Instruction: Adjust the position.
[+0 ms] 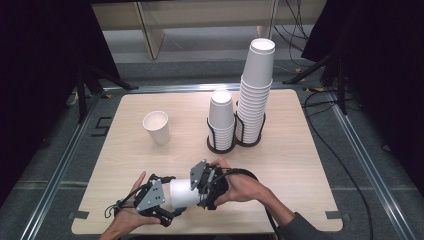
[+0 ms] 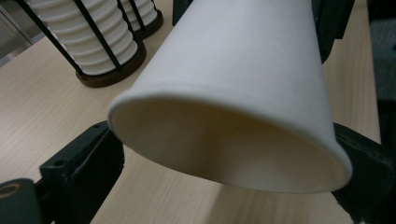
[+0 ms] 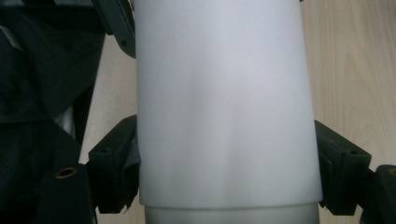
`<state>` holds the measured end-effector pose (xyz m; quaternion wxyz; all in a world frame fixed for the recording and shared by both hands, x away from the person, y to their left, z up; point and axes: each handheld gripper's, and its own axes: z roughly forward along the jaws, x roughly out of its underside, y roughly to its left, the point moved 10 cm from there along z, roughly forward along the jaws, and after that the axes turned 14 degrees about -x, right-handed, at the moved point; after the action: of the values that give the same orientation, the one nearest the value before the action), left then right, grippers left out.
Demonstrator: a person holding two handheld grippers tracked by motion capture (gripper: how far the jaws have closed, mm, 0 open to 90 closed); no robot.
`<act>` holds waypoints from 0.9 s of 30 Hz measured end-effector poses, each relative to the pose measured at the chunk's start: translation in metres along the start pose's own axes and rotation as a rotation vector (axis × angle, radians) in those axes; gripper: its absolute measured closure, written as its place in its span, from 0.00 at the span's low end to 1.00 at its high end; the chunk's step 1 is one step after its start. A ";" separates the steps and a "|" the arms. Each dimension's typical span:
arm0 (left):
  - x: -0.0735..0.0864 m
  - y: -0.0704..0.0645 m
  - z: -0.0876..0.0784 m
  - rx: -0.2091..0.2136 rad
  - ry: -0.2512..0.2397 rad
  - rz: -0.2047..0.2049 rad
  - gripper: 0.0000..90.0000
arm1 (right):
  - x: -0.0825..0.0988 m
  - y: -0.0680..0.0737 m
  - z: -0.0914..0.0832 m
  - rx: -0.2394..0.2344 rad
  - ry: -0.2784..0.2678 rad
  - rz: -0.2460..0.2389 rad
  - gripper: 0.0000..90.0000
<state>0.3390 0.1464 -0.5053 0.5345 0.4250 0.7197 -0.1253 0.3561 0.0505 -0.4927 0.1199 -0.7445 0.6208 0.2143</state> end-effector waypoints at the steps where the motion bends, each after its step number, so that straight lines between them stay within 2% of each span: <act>1: -0.002 0.002 -0.001 -0.003 -0.020 -0.027 0.05 | 0.001 -0.001 -0.004 -0.005 -0.019 0.004 0.26; 3: -0.003 0.007 -0.004 0.007 -0.038 -0.053 0.11 | 0.003 -0.004 -0.011 -0.003 -0.054 0.014 0.26; 4: -0.005 0.010 -0.005 0.005 -0.049 -0.088 0.17 | 0.005 -0.006 -0.015 -0.003 -0.077 0.027 0.26; 5: -0.008 0.013 -0.005 -0.005 -0.074 -0.123 0.16 | 0.006 -0.006 -0.021 -0.017 -0.115 0.051 0.26; 6: -0.009 0.014 -0.007 -0.003 -0.082 -0.144 0.14 | 0.007 -0.007 -0.026 -0.019 -0.147 0.055 0.26; 7: -0.012 0.016 -0.008 0.004 -0.107 -0.177 0.16 | 0.007 -0.009 -0.030 -0.019 -0.172 0.056 0.26; 8: -0.015 0.016 -0.008 0.011 -0.129 -0.211 0.15 | 0.007 -0.010 -0.036 -0.013 -0.212 0.076 0.25; 9: -0.018 0.017 -0.011 0.022 -0.141 -0.246 0.15 | 0.007 -0.012 -0.038 -0.007 -0.228 0.079 0.25; 10: -0.020 0.017 -0.011 0.028 -0.155 -0.260 0.15 | 0.004 -0.014 -0.043 -0.011 -0.270 0.065 0.25; 11: -0.022 0.016 -0.012 0.041 -0.166 -0.286 0.16 | 0.004 -0.013 -0.045 -0.015 -0.285 0.066 0.25; 12: -0.023 0.016 -0.013 0.046 -0.174 -0.301 0.16 | 0.002 -0.012 -0.048 -0.022 -0.315 0.087 0.25; 13: -0.026 0.015 -0.012 0.062 -0.201 -0.313 0.16 | 0.000 -0.012 -0.049 -0.029 -0.331 0.062 0.25; 14: -0.027 0.014 -0.012 0.060 -0.205 -0.329 0.16 | -0.002 -0.013 -0.051 -0.029 -0.350 0.049 0.25; 15: -0.029 0.014 -0.012 0.060 -0.213 -0.332 0.16 | -0.004 -0.012 -0.051 -0.032 -0.360 0.049 0.25; 16: -0.027 0.014 -0.013 0.049 -0.195 -0.330 0.16 | -0.004 -0.011 -0.051 -0.035 -0.365 0.047 0.25; 18: -0.028 0.013 -0.013 0.045 -0.198 -0.327 0.16 | -0.005 -0.008 -0.050 -0.047 -0.365 0.069 0.25; 19: -0.028 0.014 -0.013 0.039 -0.201 -0.330 0.16 | -0.008 -0.010 -0.048 -0.042 -0.371 0.019 0.25; 20: -0.029 0.014 -0.013 0.038 -0.200 -0.337 0.16 | -0.008 -0.006 -0.046 -0.060 -0.368 0.044 0.25; 21: -0.029 0.014 -0.012 0.041 -0.206 -0.346 0.15 | -0.008 -0.005 -0.045 -0.063 -0.367 0.047 0.25; 22: -0.031 0.014 -0.012 0.050 -0.224 -0.355 0.15 | -0.010 -0.006 -0.043 -0.068 -0.369 0.016 0.25; 23: -0.030 0.014 -0.013 0.047 -0.207 -0.362 0.15 | -0.010 -0.006 -0.041 -0.076 -0.370 0.015 0.25; 25: -0.033 0.013 -0.013 0.060 -0.228 -0.386 0.14 | -0.011 -0.005 -0.039 -0.084 -0.379 0.011 0.25; 26: -0.035 0.013 -0.014 0.071 -0.243 -0.389 0.13 | -0.012 -0.006 -0.038 -0.083 -0.382 -0.005 0.25; 27: -0.034 0.013 -0.015 0.065 -0.224 -0.382 0.11 | -0.012 -0.006 -0.038 -0.088 -0.383 -0.012 0.25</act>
<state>0.3411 0.1474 -0.4663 0.5637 0.2813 0.7188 -0.2940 0.3670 0.0456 -0.4544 0.2046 -0.6982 0.5724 0.3782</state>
